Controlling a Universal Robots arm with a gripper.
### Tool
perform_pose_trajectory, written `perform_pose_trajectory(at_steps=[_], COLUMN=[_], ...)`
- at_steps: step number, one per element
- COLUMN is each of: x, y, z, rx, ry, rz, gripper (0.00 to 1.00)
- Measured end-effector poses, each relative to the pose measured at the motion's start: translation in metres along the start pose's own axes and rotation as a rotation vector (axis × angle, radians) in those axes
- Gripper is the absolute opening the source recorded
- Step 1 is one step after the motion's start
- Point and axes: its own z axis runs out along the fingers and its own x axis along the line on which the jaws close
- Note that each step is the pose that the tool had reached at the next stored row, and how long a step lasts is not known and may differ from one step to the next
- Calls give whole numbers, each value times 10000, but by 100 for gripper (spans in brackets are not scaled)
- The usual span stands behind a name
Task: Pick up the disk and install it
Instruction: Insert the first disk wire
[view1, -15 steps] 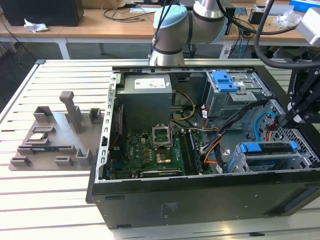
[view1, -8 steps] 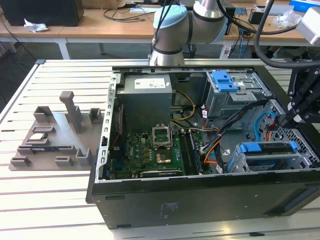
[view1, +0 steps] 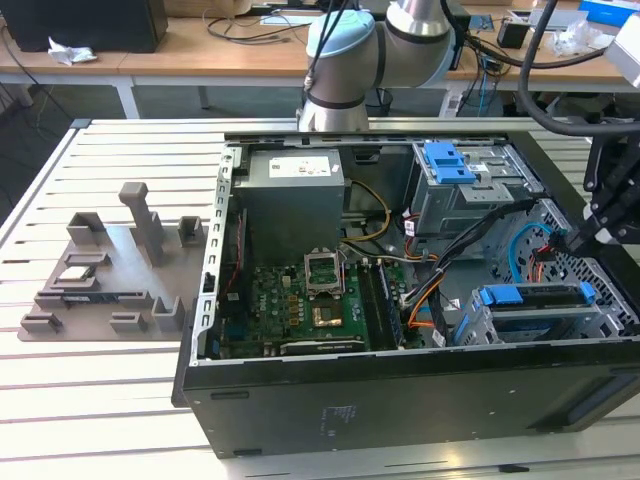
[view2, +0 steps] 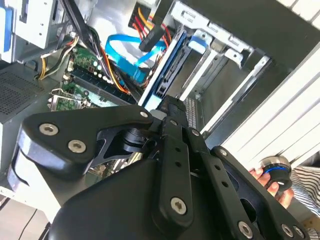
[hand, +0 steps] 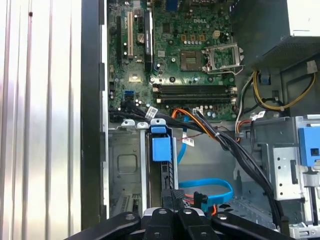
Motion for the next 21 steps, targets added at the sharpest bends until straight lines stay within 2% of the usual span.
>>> perform_pose_trajectory(at_steps=[5, 10, 17, 21], x=[-58, -152, -180, -216], y=[-184, -443, -546, -580], z=[-15, -34, -31, 24], rx=[-2, -2, -2, -2], ry=[1, 13, 15, 18], rz=[0, 0, 1, 2], gripper=[11, 11, 11, 11])
